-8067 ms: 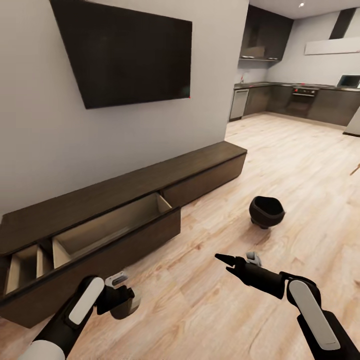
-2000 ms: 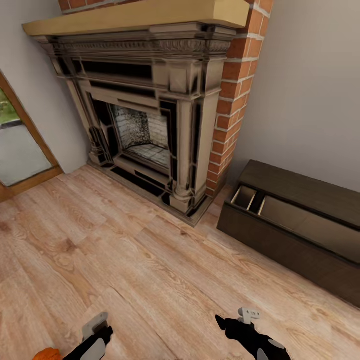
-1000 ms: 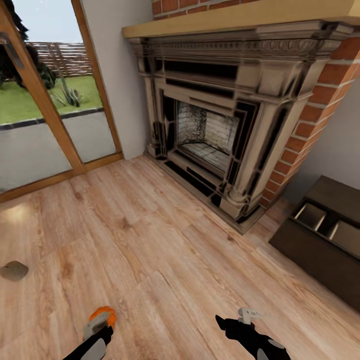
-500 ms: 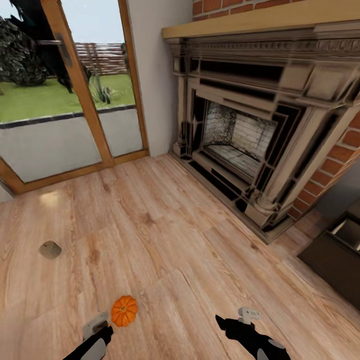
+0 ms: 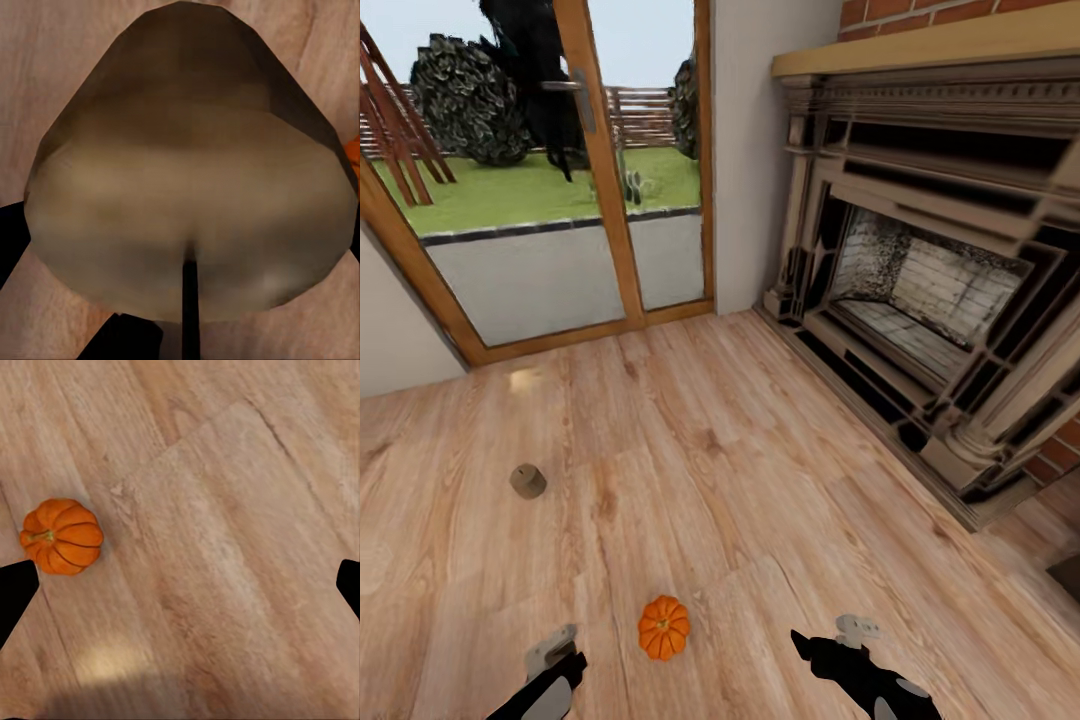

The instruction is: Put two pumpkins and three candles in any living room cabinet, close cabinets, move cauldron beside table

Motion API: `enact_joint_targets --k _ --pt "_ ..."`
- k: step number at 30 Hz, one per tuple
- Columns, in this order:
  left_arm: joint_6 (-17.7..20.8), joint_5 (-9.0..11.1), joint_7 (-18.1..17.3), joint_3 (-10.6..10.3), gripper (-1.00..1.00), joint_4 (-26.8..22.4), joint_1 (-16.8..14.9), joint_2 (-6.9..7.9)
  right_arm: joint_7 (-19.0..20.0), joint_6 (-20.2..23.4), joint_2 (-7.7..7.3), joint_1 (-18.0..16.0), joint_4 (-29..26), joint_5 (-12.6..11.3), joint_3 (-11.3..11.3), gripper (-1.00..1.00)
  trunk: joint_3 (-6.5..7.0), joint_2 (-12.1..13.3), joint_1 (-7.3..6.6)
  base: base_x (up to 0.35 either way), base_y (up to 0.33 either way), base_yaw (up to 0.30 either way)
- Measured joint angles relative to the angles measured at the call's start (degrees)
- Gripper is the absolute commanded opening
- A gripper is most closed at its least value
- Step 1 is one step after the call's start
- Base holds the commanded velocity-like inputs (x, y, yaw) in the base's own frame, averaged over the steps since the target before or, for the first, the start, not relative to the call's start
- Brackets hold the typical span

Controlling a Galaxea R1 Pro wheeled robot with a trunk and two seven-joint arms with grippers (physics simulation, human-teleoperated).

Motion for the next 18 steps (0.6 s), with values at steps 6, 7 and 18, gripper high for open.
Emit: enact_joint_targets --k 6,7,18 --pt "0.0 0.0 0.0 0.0 -1.00 0.0 0.0 0.00 0.0 0.0 0.00 0.0 0.0 0.0 0.0 1.00 0.00 0.0 0.00 0.172 0.254 0.291" --pt "0.0 0.0 0.0 0.0 -1.00 0.0 0.0 0.00 0.0 0.0 0.00 0.0 0.0 0.0 0.0 1.00 0.00 0.0 0.00 0.172 0.255 0.291" --pt "0.0 -0.1 0.0 -0.1 -1.00 0.0 0.0 0.00 0.2 0.0 0.00 0.0 0.0 0.0 0.0 1.00 0.00 0.0 0.00 0.179 0.138 0.291"
